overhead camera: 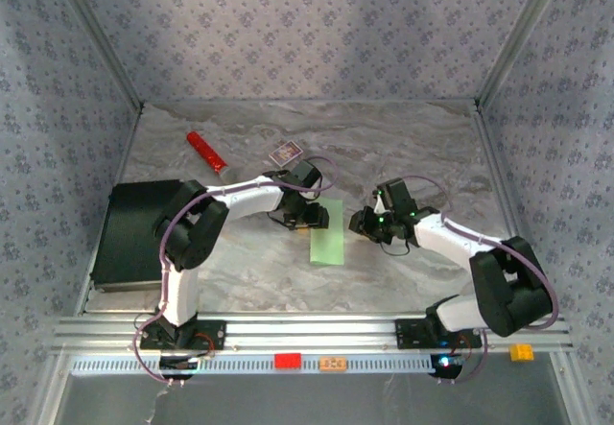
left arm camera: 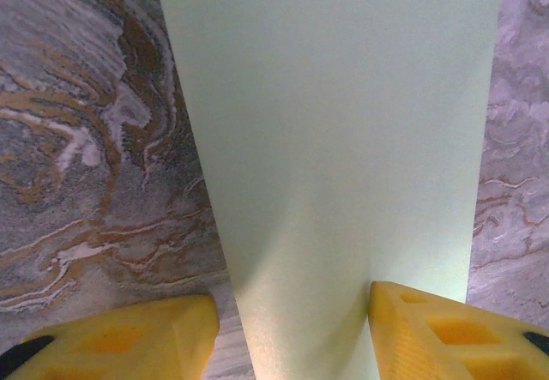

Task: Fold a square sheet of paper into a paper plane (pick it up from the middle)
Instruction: First fold the square sheet of paper in half at the center of the table, then hold the square sheet of paper at the center of the table.

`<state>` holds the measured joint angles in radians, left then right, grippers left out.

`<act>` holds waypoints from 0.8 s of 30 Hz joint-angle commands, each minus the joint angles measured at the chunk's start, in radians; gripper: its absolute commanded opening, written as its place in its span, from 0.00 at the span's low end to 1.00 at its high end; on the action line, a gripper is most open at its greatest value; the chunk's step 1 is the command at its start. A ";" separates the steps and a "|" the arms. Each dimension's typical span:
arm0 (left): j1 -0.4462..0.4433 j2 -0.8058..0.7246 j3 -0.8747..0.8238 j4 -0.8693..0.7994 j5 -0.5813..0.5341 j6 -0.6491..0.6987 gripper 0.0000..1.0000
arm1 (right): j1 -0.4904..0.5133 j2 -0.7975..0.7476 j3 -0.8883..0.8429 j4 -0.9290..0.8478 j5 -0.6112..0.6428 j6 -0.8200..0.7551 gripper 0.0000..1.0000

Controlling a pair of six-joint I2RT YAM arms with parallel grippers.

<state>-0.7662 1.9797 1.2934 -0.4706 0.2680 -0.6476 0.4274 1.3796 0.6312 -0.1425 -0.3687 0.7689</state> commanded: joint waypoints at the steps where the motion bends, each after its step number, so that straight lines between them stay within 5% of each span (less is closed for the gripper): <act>1: -0.013 0.135 -0.046 0.061 -0.080 0.016 0.53 | 0.012 0.038 0.036 0.024 -0.032 -0.011 0.24; 8: -0.013 0.137 -0.044 0.061 -0.079 0.016 0.53 | 0.052 0.145 0.090 0.076 -0.078 -0.016 0.00; 24: -0.015 0.146 -0.043 0.060 -0.080 0.013 0.53 | 0.071 0.281 0.125 0.164 -0.142 0.006 0.00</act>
<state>-0.7662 1.9862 1.2934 -0.4706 0.2680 -0.6476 0.4919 1.6440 0.7265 0.0082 -0.4820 0.7704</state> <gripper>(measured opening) 0.533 0.067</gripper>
